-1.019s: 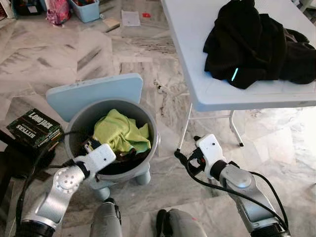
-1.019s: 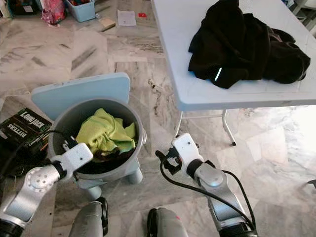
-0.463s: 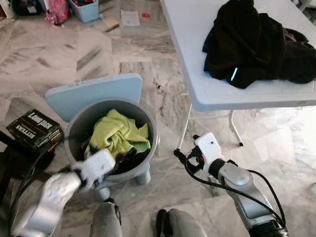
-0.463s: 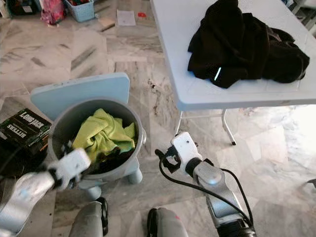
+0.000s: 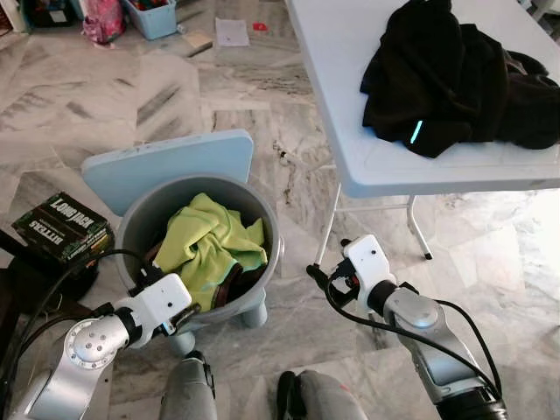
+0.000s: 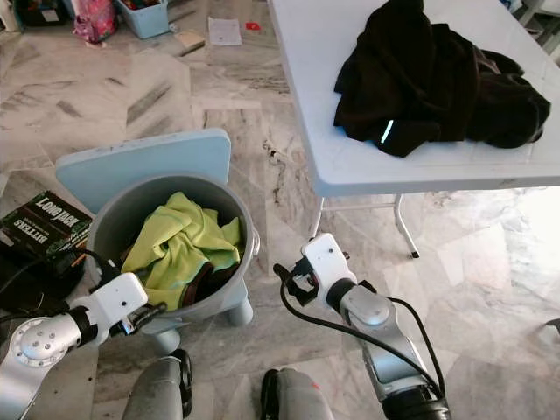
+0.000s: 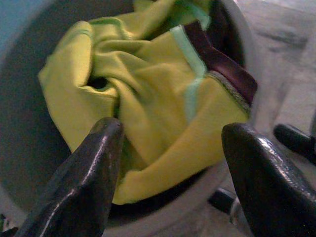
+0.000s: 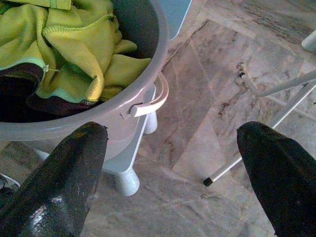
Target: Hang hanger
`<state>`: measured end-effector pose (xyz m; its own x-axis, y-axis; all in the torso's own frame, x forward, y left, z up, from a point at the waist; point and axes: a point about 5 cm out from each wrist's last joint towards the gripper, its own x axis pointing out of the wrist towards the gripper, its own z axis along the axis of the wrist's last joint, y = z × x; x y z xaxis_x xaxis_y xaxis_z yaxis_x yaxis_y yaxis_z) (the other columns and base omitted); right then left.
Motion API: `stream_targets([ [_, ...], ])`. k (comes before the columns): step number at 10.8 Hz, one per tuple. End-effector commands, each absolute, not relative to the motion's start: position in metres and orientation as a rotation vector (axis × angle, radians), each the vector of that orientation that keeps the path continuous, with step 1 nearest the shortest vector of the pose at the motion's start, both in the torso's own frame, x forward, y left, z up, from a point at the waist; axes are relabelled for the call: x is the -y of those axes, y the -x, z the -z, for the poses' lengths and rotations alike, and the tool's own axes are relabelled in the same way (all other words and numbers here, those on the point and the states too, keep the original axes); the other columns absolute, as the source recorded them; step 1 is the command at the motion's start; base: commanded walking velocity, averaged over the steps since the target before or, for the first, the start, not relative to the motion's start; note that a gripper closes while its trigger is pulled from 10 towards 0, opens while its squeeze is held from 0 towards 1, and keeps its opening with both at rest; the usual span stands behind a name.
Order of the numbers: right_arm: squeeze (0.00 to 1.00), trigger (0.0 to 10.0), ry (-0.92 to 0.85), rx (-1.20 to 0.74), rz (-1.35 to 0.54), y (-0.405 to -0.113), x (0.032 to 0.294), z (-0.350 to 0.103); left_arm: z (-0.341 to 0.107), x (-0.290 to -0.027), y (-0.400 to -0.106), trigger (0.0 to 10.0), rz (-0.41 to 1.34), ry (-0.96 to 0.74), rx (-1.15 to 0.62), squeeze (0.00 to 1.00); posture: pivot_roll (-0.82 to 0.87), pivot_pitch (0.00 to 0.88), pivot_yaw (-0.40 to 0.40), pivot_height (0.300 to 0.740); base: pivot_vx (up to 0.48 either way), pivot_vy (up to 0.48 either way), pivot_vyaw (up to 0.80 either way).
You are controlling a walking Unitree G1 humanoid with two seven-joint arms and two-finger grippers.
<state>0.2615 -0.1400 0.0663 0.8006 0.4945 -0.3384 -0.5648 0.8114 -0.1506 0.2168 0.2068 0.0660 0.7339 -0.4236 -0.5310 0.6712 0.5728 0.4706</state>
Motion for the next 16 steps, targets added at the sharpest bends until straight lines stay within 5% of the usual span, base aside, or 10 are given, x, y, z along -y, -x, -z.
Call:
stream_targets([
  [1,0.00,10.0,0.257,-0.302,-0.563,-0.261,0.144,-0.063,-0.064,-0.209,-0.214,10.0,0.623,-0.692,-0.365,1.00,-0.02,0.167,-0.091,0.740,0.000,0.000,0.00],
  [6,0.00,10.0,0.260,-0.311,-0.570,-0.261,0.143,-0.060,-0.044,-0.199,-0.172,10.0,0.697,-0.626,-0.259,1.00,-0.01,0.166,-0.089,0.740,0.000,0.000,0.00],
  [10,0.00,10.0,0.264,-0.320,-0.579,-0.261,0.143,-0.059,-0.036,-0.207,-0.185,10.0,0.668,-0.650,-0.294,1.00,-0.02,0.163,-0.094,0.740,0.000,0.000,0.00],
  [11,0.00,10.0,0.264,-0.320,-0.580,-0.260,0.143,-0.058,-0.035,-0.212,-0.193,10.0,0.666,-0.656,-0.312,0.13,-0.02,0.164,-0.093,0.740,0.000,0.000,0.00],
  [12,0.00,10.0,0.264,-0.320,-0.581,-0.260,0.143,-0.058,-0.035,-0.215,-0.205,10.0,0.674,-0.666,-0.322,0.00,-0.02,0.164,-0.093,0.740,0.000,0.000,0.00],
  [16,0.00,10.0,0.264,-0.324,-0.577,-0.259,0.143,-0.058,-0.037,-0.210,-0.232,10.0,0.891,-0.675,-0.360,0.00,-0.04,0.159,-0.092,0.740,0.000,0.000,0.00],
])
